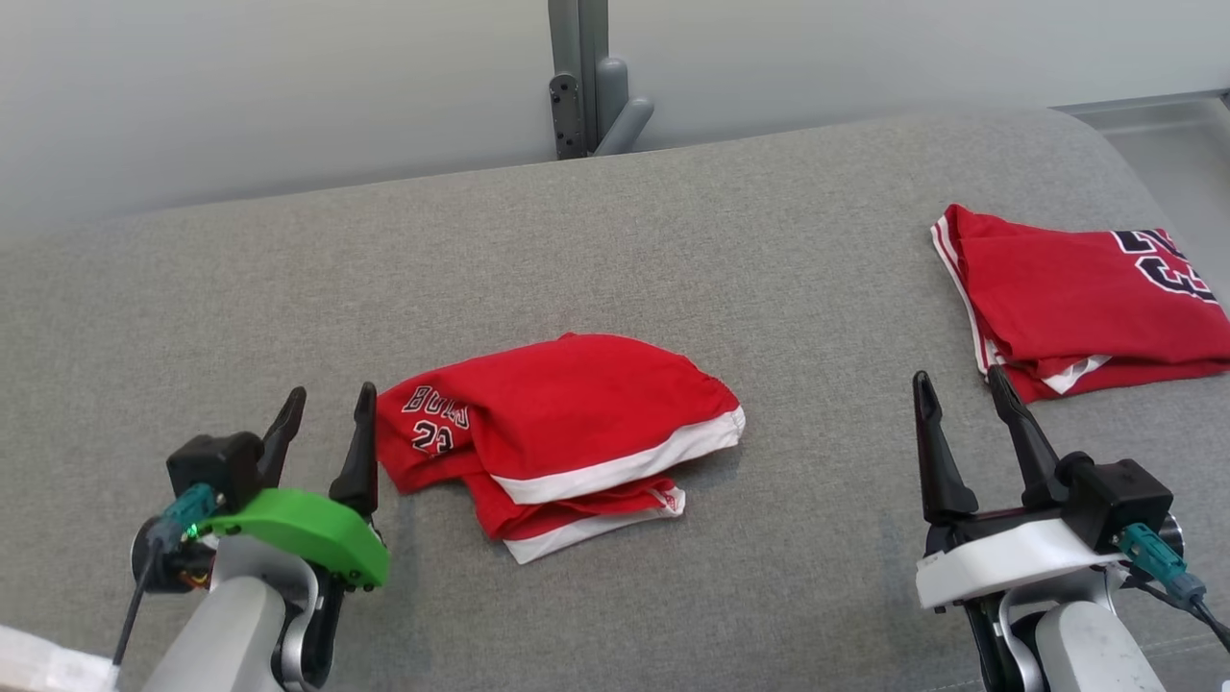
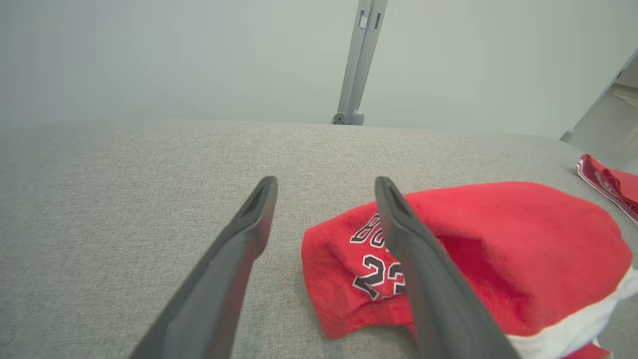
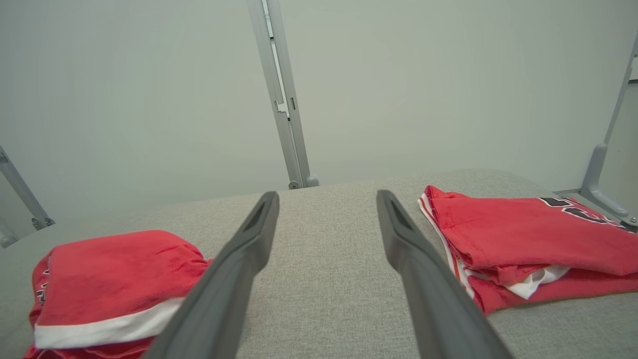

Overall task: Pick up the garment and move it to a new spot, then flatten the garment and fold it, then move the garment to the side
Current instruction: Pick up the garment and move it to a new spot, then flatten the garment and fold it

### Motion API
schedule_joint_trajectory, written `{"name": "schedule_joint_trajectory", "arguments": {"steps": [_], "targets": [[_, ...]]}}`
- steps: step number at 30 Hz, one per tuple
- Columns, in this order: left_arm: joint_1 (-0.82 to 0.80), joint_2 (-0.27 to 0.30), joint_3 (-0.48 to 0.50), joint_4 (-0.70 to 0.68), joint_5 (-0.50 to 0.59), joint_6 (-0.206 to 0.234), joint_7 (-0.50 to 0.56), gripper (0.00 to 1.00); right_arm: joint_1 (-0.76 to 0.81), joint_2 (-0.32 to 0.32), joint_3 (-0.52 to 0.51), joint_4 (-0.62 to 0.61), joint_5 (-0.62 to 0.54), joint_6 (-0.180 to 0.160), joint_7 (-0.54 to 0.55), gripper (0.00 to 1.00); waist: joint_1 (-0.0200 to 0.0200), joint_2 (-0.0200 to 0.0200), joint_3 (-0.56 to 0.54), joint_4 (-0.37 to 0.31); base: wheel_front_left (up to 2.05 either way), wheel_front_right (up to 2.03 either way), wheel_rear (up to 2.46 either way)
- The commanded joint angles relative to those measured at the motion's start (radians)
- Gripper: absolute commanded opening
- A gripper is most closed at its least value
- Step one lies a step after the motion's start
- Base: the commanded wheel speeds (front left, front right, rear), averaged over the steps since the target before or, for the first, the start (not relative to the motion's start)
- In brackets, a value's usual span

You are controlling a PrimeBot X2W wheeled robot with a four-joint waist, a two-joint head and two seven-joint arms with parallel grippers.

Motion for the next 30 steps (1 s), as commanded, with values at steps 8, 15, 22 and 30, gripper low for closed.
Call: {"name": "schedule_joint_trajectory", "arguments": {"steps": [8, 15, 22, 30], "targets": [[0.25, -0.061, 0.188, -0.268, 0.118, 0.075, -0.003, 1.0, 0.037, -0.002, 0.006, 0.0, -0.01, -0.001, -0.003, 1.0, 0.0, 0.0025, -0.032, 0.018, 0.0, 0.0, 0.0], [0.388, -0.12, 0.255, -0.39, 0.189, 0.073, -0.003, 1.0, 0.076, -0.001, -0.004, 0.003, 0.005, -0.001, -0.003, 1.0, 0.0, 0.0025, -0.058, 0.044, 0.0, 0.0, 0.0], [0.439, -0.149, 0.29, -0.419, 0.243, 0.055, -0.003, 1.0, 0.098, -0.002, 0.002, 0.005, 0.018, -0.001, -0.003, 1.0, 0.0, 0.0025, -0.071, 0.056, 0.0, 0.0, 0.0], [0.453, -0.172, 0.315, -0.411, 0.281, 0.033, -0.003, 1.0, 0.091, -0.002, 0.013, 0.02, 0.018, -0.001, -0.003, 1.0, 0.0, 0.0025, -0.071, 0.06, 0.0, 0.0, 0.0]]}}
